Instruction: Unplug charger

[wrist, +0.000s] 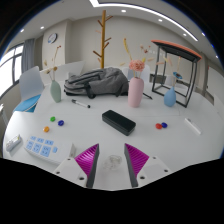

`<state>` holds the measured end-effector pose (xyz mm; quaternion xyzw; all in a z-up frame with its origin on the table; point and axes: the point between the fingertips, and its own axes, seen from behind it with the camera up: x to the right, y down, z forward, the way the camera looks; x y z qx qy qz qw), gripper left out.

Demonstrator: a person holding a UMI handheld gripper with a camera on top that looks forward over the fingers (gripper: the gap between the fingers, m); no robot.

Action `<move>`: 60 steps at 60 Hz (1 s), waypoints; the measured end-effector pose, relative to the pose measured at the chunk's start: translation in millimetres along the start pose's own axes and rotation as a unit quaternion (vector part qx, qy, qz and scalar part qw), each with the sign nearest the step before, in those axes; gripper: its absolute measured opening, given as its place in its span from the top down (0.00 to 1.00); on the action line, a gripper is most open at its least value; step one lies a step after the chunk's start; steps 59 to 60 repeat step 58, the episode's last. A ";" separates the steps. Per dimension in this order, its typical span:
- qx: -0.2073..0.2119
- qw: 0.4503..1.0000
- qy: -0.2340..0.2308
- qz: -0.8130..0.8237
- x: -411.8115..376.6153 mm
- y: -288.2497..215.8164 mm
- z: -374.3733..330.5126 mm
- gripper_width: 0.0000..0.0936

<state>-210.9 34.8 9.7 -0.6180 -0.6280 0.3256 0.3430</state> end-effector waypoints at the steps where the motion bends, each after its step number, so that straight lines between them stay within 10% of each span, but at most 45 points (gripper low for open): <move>1: 0.001 1.000 -0.001 0.001 -0.2 -2.4 -2.7 0.37; 6: 0.007 1.000 -0.004 0.008 -3.5 -18.3 -29.7 0.07; 36: -0.011 1.000 -0.009 0.012 -77.3 -48.1 -336.7 0.09; 60: -0.012 0.999 0.029 0.009 -122.4 -10.0 -386.8 0.09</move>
